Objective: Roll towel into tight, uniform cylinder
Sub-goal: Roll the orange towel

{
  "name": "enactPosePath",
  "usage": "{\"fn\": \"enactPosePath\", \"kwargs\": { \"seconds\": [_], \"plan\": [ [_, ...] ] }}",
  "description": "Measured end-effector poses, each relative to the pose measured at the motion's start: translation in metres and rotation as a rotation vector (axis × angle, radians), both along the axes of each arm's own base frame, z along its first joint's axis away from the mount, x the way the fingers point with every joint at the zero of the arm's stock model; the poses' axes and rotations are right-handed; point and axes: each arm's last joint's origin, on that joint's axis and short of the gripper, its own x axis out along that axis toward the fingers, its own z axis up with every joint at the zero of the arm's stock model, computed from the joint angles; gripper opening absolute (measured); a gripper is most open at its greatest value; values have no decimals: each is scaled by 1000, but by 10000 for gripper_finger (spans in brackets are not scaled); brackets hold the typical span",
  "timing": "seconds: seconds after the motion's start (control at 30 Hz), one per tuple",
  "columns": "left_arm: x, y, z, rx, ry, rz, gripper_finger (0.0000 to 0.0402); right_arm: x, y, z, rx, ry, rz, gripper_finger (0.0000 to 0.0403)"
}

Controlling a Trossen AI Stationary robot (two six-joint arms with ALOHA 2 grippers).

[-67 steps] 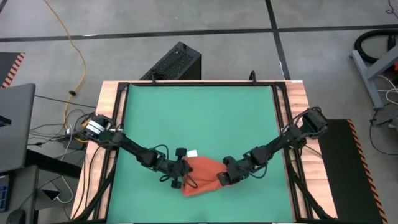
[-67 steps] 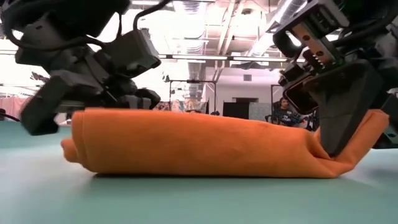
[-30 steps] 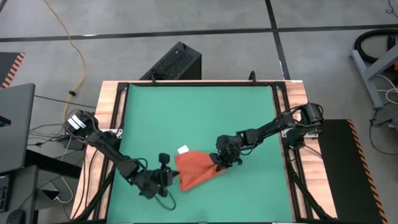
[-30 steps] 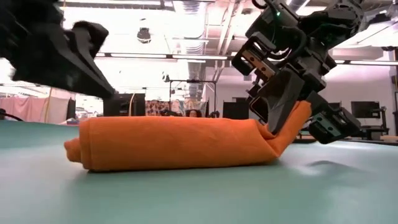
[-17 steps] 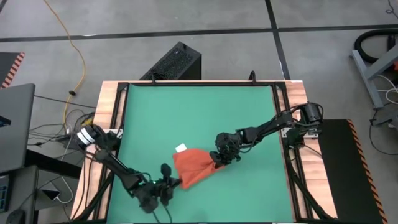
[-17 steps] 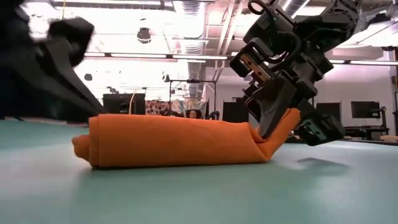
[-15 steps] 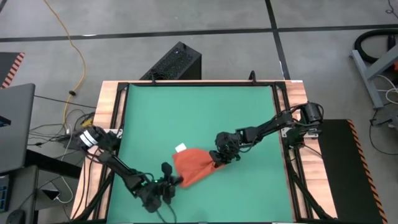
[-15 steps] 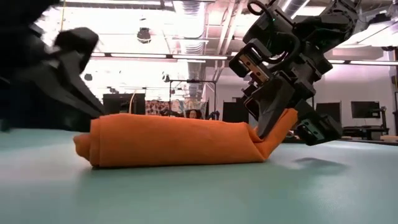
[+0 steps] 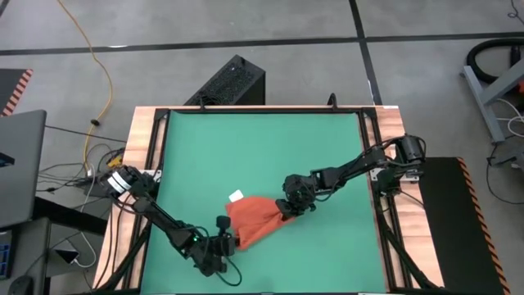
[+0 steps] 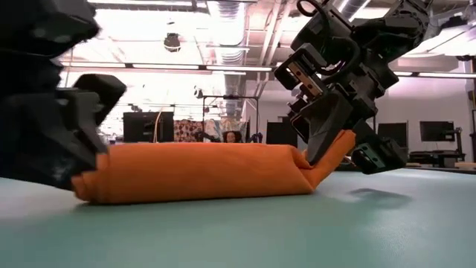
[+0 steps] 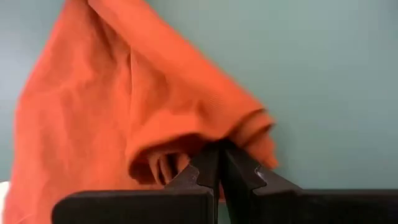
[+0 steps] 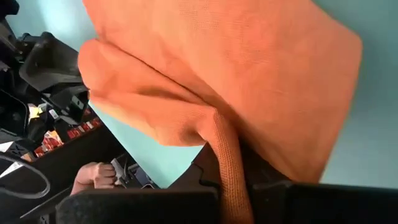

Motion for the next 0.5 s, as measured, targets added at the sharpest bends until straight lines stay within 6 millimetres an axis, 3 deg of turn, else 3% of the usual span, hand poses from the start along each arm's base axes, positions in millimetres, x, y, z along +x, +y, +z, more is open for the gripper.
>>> {"fn": "enactPosePath", "kwargs": {
  "seconds": [0.1,0.3,0.5],
  "plan": [
    [-10,-8,9,77,-40,-18,0,1,0,1,-7,-12,2,24],
    [-24,-24,59,270,-286,22,0,0,0,0,-11,-6,4,25],
    [-4,-2,45,395,-234,67,0,1,0,1,-31,-24,2,25]
  ]
}}
